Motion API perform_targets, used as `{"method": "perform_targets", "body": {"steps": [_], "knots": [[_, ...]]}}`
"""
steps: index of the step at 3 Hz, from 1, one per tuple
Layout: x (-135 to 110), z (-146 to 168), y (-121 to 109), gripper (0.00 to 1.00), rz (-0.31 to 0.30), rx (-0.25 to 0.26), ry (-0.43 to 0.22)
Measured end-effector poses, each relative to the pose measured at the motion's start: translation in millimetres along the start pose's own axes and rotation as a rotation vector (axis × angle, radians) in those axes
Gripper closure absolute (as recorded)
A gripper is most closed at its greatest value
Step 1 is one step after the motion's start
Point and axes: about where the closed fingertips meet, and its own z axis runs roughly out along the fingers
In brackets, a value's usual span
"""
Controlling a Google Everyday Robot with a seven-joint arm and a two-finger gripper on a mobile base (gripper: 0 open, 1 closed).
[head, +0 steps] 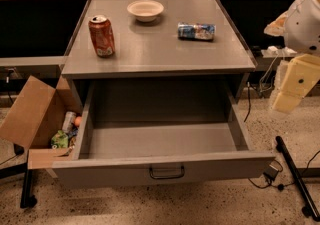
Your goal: Close top drawer
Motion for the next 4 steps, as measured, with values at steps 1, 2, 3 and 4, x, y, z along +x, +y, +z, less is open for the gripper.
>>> {"method": "perform_targets", "body": {"steps": [1, 2, 3, 4], "knots": [[0, 0, 0, 0.0, 0.0, 0.0, 0.0], [-5, 19, 13, 0.0, -0.039, -0.036, -0.009], [-13, 55, 38, 0.0, -0.099, -0.091, -0.019], [-16, 97, 68, 0.0, -0.137, -0.158, -0.023]]}}
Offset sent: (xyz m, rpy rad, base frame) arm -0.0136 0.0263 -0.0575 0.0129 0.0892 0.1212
